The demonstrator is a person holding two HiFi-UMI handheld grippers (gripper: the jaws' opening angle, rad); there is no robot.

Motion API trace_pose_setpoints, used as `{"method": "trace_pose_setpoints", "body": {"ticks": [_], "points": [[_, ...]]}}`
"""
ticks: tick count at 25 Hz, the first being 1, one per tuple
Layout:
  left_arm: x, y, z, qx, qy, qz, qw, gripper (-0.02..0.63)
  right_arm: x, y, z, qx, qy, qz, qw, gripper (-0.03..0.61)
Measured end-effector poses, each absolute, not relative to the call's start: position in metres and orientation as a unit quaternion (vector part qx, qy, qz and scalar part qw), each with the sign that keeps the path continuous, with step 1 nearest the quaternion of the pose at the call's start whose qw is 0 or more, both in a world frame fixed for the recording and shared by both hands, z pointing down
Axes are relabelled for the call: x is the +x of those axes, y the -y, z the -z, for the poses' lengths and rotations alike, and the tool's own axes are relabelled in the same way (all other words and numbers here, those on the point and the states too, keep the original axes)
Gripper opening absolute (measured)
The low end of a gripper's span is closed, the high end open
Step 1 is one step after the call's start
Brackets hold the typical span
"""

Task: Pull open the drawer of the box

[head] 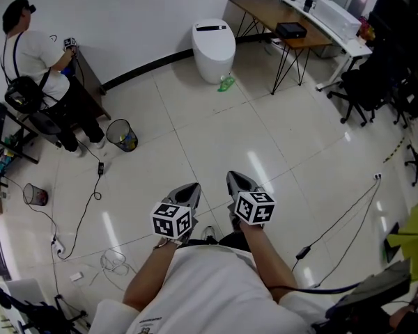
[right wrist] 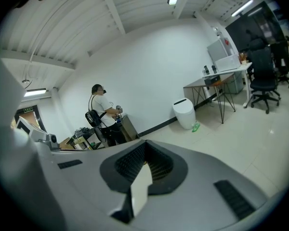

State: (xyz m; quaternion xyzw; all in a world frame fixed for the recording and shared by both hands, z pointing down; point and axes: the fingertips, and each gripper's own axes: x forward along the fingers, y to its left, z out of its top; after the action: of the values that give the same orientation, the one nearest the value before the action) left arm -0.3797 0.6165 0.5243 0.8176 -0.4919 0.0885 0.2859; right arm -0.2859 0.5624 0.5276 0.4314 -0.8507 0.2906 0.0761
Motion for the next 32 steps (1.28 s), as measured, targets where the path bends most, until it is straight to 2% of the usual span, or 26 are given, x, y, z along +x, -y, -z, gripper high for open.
{"method": "trace_pose_setpoints", "body": {"ticks": [13, 32], "points": [[-0.368, -0.559, -0.533, 0.821, 0.478, -0.092, 0.298, 0.002, -0.281, -0.509, -0.536, 0.428, 0.849, -0.301, 0.079, -0.014], [-0.246, -0.388, -0.529, 0.850, 0.428, -0.105, 0.288, 0.002, -0.139, -0.361, -0.537, 0.487, 0.817, -0.302, 0.063, -0.014]]}}
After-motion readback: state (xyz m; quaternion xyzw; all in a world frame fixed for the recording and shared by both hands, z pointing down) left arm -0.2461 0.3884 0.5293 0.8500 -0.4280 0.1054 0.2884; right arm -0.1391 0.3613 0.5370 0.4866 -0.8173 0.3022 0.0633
